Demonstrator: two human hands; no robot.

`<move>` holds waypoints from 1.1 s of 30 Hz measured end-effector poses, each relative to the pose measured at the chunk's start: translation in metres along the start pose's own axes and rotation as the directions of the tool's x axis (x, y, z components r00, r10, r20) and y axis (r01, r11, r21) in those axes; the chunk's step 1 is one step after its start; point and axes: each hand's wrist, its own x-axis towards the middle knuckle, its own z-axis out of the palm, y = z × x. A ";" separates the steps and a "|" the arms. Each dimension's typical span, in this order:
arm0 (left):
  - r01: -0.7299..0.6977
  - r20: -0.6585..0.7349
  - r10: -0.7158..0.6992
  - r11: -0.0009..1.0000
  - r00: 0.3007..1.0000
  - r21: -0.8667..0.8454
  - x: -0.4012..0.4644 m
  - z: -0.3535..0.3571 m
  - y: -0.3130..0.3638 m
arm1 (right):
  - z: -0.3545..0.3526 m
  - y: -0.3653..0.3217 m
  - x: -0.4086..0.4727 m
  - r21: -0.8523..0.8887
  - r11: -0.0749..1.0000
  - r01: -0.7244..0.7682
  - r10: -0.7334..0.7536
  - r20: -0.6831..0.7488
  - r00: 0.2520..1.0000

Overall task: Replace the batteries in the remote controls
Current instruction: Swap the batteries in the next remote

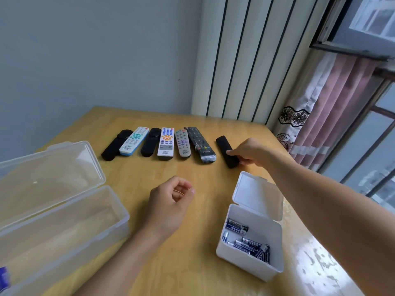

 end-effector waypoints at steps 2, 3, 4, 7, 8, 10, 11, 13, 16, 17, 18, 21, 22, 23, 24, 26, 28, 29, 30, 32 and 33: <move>0.006 0.000 -0.006 1.000 1.000 -0.010 -0.001 0.000 -0.001 | 0.009 -0.007 0.005 0.049 0.999 -0.005 0.006 -0.010 1.000; 0.007 0.003 -0.007 1.000 1.000 -0.012 -0.001 0.000 -0.001 | 0.013 -0.009 0.007 0.074 0.997 -0.004 0.005 -0.011 1.000; 0.006 0.007 -0.006 1.000 1.000 -0.016 0.000 0.000 0.000 | 0.015 -0.011 0.007 0.084 0.996 0.000 0.001 -0.015 1.000; 0.007 0.012 -0.007 0.999 1.000 -0.042 -0.001 -0.002 0.000 | 0.016 -0.018 0.005 -0.020 0.997 0.070 -0.072 -0.116 0.991; 0.005 0.013 -0.004 0.999 1.000 -0.052 -0.001 -0.002 0.000 | 0.014 -0.022 0.002 -0.088 0.990 0.108 -0.122 -0.176 0.977; 0.003 0.002 -0.003 0.998 1.000 -0.070 0.000 -0.003 0.001 | 0.014 -0.035 -0.004 -0.199 0.953 0.227 -0.269 -0.220 0.938; 0.001 -0.005 -0.002 0.997 1.000 -0.074 0.000 -0.001 0.002 | 0.018 -0.044 -0.009 -0.268 0.922 0.281 -0.334 -0.178 0.926; -0.001 -0.012 0.000 0.998 1.000 -0.066 0.000 -0.003 0.002 | 0.038 -0.062 -0.023 -0.462 0.826 0.323 -0.367 -0.007 0.930; 0.012 0.002 -0.012 0.998 1.000 -0.062 -0.001 -0.003 0.001 | 0.073 -0.071 -0.029 -0.700 0.637 0.321 -0.386 0.070 0.920; 0.018 0.001 -0.018 0.998 1.000 -0.066 -0.001 -0.004 0.001 | 0.082 -0.070 -0.028 -0.754 0.577 0.314 -0.411 0.064 0.909; 0.024 0.001 -0.024 0.997 1.000 -0.076 -0.002 -0.005 0.000 | 0.088 -0.068 -0.028 -0.789 0.534 0.304 -0.416 0.068 0.907; 0.032 0.015 -0.031 0.995 0.999 -0.091 -0.003 -0.008 0.002 | 0.098 -0.063 -0.028 -0.787 0.552 0.276 -0.357 0.076 0.931; 0.031 0.021 -0.029 0.995 0.999 -0.091 -0.004 -0.009 0.002 | 0.097 -0.064 -0.032 -0.733 0.628 0.262 -0.336 0.048 0.941; 0.028 0.021 -0.027 0.995 0.999 -0.093 -0.004 -0.009 0.001 | 0.092 -0.066 -0.037 -0.646 0.721 0.249 -0.330 -0.004 0.944; 0.026 0.021 -0.024 0.995 0.999 -0.101 -0.005 -0.010 0.000 | 0.084 -0.069 -0.046 -0.517 0.824 0.231 -0.315 -0.080 0.946; 0.049 0.018 -0.047 0.991 0.999 -0.127 -0.005 -0.011 0.002 | 0.057 -0.066 -0.069 -0.030 0.969 0.246 -0.248 -0.138 0.959; 0.118 0.050 -0.109 0.964 0.993 -0.240 -0.008 -0.014 0.010 | 0.028 -0.041 -0.109 0.641 0.760 0.107 -0.265 0.156 0.952; 0.179 0.087 -0.159 0.921 0.983 -0.347 -0.009 -0.016 0.017 | 0.018 -0.022 -0.127 0.779 0.626 -0.019 -0.360 0.310 0.880; 0.266 0.167 -0.211 0.836 0.963 -0.479 -0.009 -0.020 0.026 | 0.010 -0.002 -0.148 0.821 0.558 -0.118 -0.440 0.414 0.797; 0.457 0.436 -0.177 0.548 0.882 -0.701 -0.013 -0.038 0.041 | 0.007 0.030 -0.183 0.808 0.559 -0.187 -0.480 0.500 0.721; 0.558 0.581 -0.077 0.405 0.810 -0.725 -0.016 -0.048 0.050 | 0.008 0.041 -0.196 0.799 0.577 -0.171 -0.455 0.488 0.744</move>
